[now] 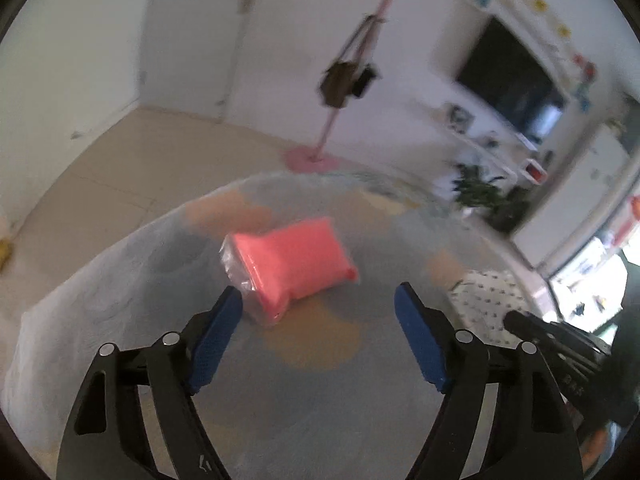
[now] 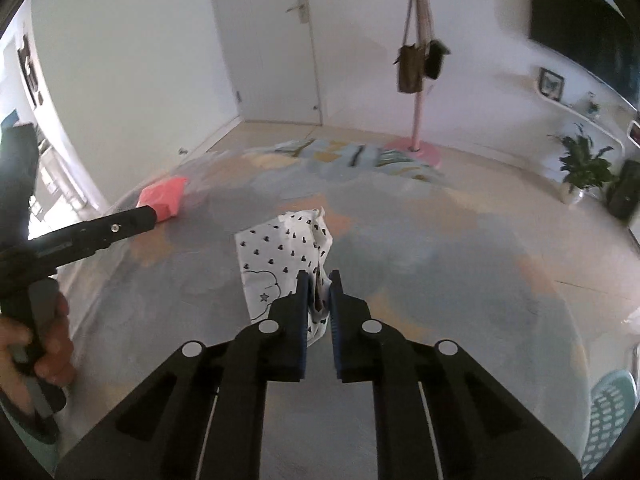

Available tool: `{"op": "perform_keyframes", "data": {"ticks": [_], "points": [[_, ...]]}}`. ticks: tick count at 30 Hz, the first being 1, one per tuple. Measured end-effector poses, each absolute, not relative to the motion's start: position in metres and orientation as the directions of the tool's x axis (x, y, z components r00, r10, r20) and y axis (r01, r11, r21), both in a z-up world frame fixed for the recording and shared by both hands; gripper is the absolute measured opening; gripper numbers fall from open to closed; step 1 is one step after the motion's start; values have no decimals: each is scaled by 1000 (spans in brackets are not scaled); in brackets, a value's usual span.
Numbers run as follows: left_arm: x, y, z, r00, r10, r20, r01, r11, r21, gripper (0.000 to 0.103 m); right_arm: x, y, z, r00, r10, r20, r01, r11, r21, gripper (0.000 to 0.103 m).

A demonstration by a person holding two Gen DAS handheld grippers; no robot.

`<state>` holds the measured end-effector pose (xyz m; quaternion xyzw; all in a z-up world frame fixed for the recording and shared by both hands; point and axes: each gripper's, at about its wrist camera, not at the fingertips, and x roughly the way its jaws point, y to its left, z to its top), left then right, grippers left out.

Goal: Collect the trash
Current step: 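Grasp the pink packet with the left tool while the right tool grasps the polka-dot cloth, then carry pink packet and polka-dot cloth over the teal basket and open both tools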

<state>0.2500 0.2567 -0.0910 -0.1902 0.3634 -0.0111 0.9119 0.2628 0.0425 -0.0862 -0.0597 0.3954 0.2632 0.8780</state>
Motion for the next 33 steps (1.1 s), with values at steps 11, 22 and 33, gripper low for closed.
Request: {"op": "perform_keyframes", "data": {"ticks": [11, 22, 33], "points": [[230, 252, -68, 783, -94, -615, -77, 966, -246, 83, 265, 8, -88, 531, 529, -662, -509, 824, 250, 8], [285, 245, -90, 677, -90, -731, 10, 994, -113, 80, 257, 28, -88, 570, 491, -659, -555, 821, 132, 8], [264, 231, -90, 651, 30, -759, -69, 997, -20, 50, 251, 24, -85, 583, 500, -640, -558, 820, 132, 8]]}}
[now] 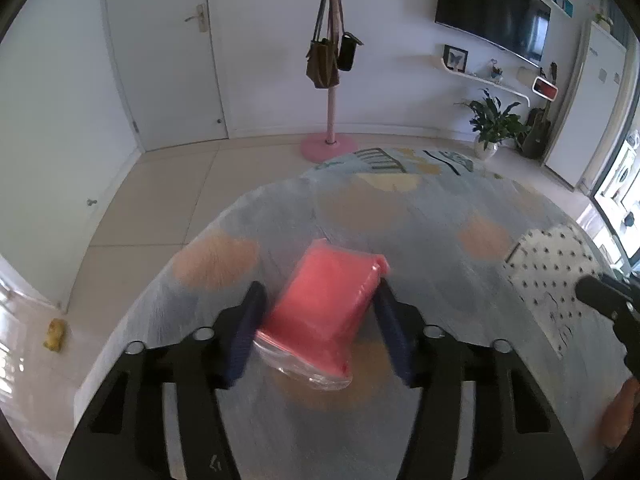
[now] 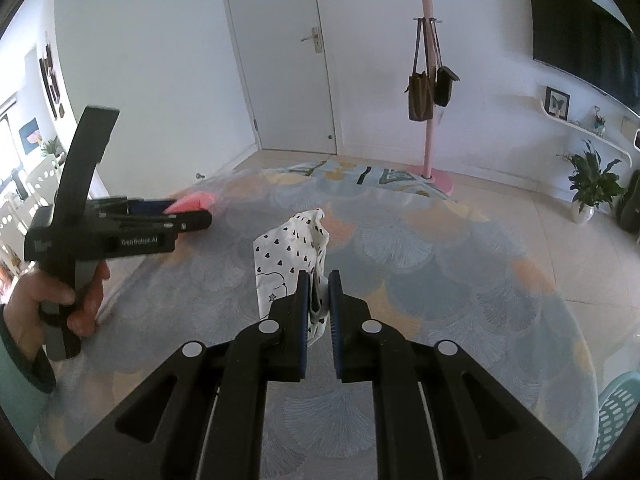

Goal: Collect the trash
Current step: 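Carry pink packet and polka-dot cloth over the teal basket and open both tools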

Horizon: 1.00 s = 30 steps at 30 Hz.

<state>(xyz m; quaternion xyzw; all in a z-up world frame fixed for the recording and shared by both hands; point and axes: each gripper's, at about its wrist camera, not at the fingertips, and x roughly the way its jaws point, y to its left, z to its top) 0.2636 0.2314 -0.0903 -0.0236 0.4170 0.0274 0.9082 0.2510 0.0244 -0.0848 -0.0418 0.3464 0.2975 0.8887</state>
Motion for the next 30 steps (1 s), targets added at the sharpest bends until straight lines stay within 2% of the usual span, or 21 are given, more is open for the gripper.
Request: {"op": "perform_keyframes", "data": {"ticks": [4, 9, 15, 19, 23, 27, 30], "points": [[237, 219, -77, 682, -34, -730, -47, 995, -90, 43, 242, 14, -80, 590, 482, -648, -533, 835, 137, 8], [208, 188, -49, 747, -141, -650, 27, 983, -183, 41, 209, -24, -52, 637, 502, -585, -512, 843, 166, 8], [198, 115, -11, 796, -240, -556, 177, 970, -165, 41, 175, -90, -14, 725, 463, -509, -433, 882, 184, 8], [193, 53, 6, 793, -326, -514, 282, 945, -164, 41, 152, -138, 0, 804, 378, -459, -352, 925, 146, 8], [194, -16, 10, 752, -442, -489, 402, 895, -192, 41, 131, -198, 4, 865, 232, -445, -205, 973, 110, 8], [200, -94, -4, 677, -529, -512, 506, 840, -198, 41, 124, -255, -8, 875, 49, -482, -15, 997, 75, 8], [210, -134, -23, 615, -566, -549, 542, 809, -227, 41, 127, -294, -28, 845, -10, -535, 84, 990, 115, 8]]}}
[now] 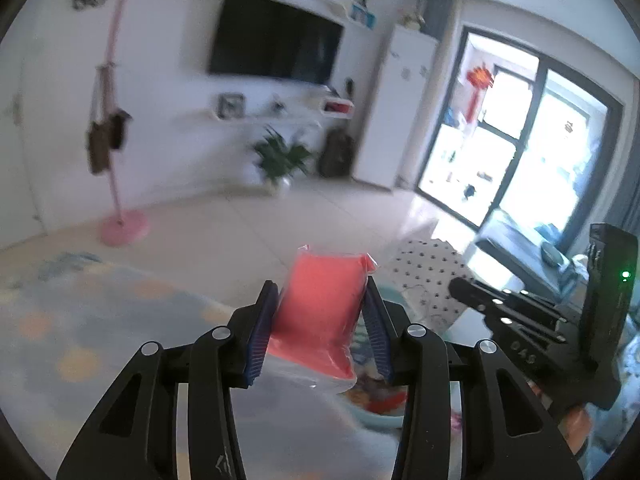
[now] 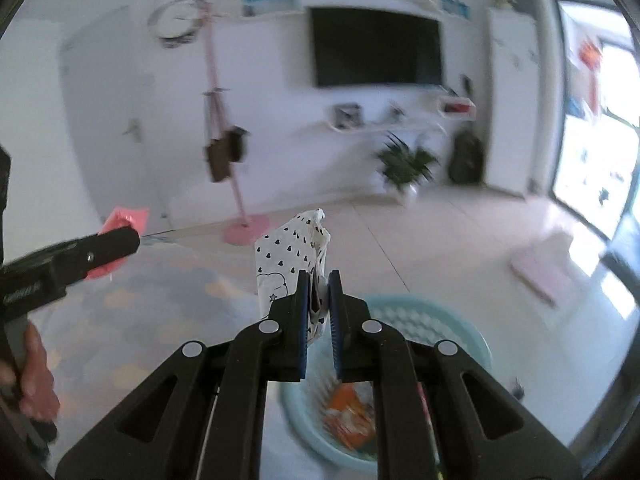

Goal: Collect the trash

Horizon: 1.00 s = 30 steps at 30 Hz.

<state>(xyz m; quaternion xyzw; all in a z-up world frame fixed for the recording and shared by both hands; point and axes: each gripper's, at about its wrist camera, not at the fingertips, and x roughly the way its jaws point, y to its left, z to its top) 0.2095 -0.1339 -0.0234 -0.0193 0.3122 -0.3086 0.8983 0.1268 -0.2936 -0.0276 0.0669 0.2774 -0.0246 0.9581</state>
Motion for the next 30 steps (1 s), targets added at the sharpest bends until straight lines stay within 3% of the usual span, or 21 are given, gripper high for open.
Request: {"op": "perform_keyframes", "data": {"ticks": [6, 9, 11, 13, 20, 30], "points": [[217, -187, -73, 510, -602, -615, 576, 770, -276, 42, 134, -343, -81, 750, -79, -656, 220, 966, 134, 8], [219, -197, -87, 485, -600, -636, 582, 764, -277, 48, 132, -358, -103, 709, -78, -700, 247, 959, 143, 10], [221, -196, -91, 485, -590, -645, 575, 771, -272, 68, 140, -363, -116, 672, -54, -739, 261, 951, 168, 23], [219, -188, -93, 494, -589, -639, 565, 776, -279, 70, 141, -369, -123, 655, -48, -754, 284, 940, 187, 60], [201, -142, -71, 569, -558, -604, 508, 816, -275, 80, 127, -361, -102, 714, -61, -697, 285, 935, 211, 61], [111, -83, -17, 838, -358, -412, 341, 933, -117, 95, 77, -291, -26, 862, -94, -498, 164, 981, 99, 73]]}}
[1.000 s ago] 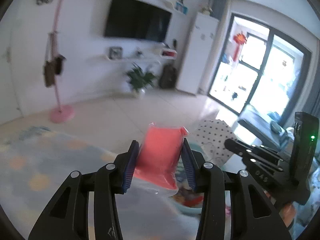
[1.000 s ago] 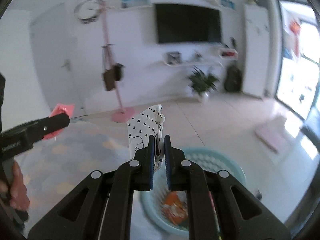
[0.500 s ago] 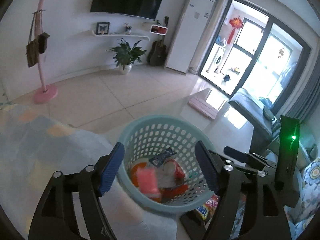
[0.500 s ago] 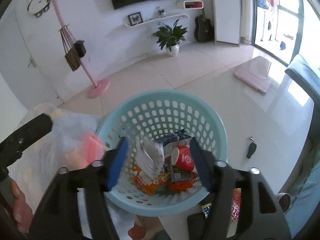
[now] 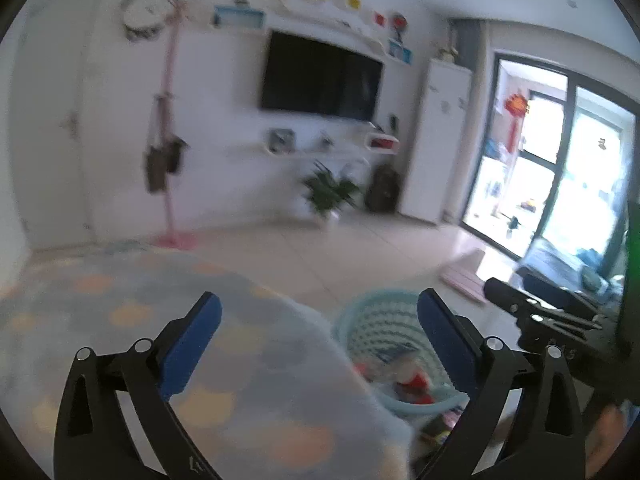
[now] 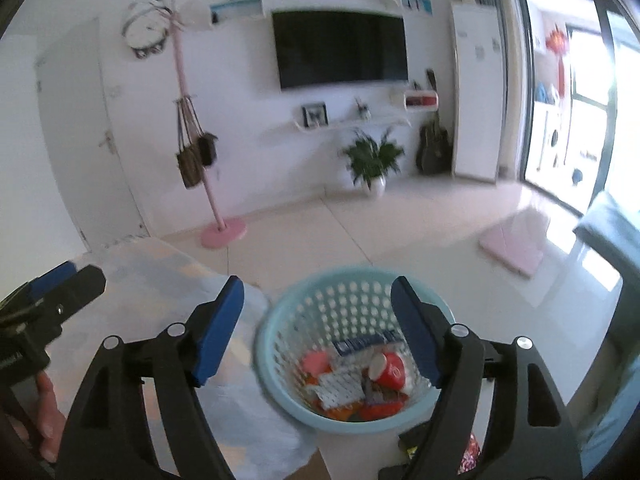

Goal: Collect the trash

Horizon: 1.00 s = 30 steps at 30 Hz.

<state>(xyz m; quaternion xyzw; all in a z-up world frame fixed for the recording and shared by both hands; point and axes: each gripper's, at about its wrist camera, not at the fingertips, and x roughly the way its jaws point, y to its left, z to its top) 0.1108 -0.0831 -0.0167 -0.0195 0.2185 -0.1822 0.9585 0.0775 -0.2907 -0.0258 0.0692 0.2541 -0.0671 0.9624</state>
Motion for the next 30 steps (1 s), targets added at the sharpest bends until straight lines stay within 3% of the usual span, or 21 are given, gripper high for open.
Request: {"op": "perform_keyframes", "data": {"ticks": [7, 14, 19, 30], "points": [[74, -57, -27, 932, -170, -320, 157, 985, -65, 95, 52, -251, -23, 882, -158, -443, 190, 981, 28, 74], [63, -58, -41, 944, -146, -295, 132, 989, -65, 95, 36, -228, -28, 891, -193, -411, 198, 980, -33, 74], [76, -53, -48, 923, -146, -355, 124, 989, -85, 96, 41, -226, -36, 882, -184, -433, 193, 981, -24, 74], [74, -57, -51, 925, -127, -357, 109, 992, -69, 95, 37, -222, -45, 880, -198, -433, 209, 978, -22, 74]]}}
